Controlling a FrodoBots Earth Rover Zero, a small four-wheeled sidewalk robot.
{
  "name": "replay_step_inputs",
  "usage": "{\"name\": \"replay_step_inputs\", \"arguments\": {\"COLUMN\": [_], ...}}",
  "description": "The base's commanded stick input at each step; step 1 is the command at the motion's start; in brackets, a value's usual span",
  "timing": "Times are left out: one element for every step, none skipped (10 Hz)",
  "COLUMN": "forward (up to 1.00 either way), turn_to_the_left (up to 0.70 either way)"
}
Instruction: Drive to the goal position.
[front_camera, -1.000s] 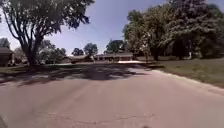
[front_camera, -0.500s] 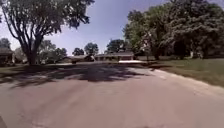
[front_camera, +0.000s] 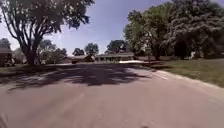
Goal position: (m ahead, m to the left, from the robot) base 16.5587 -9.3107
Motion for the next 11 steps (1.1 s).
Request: {"name": "replay_step_inputs", "arguments": {"forward": [0.5,0.5,0.5,0.5,0.5,0.5,0.5,0.5,0.5,0.5,0.5], "turn_to_the_left": [0.0,0.0,0.0,0.0,0.0,0.0,0.0,0.0,0.0,0.0,0.0]}}
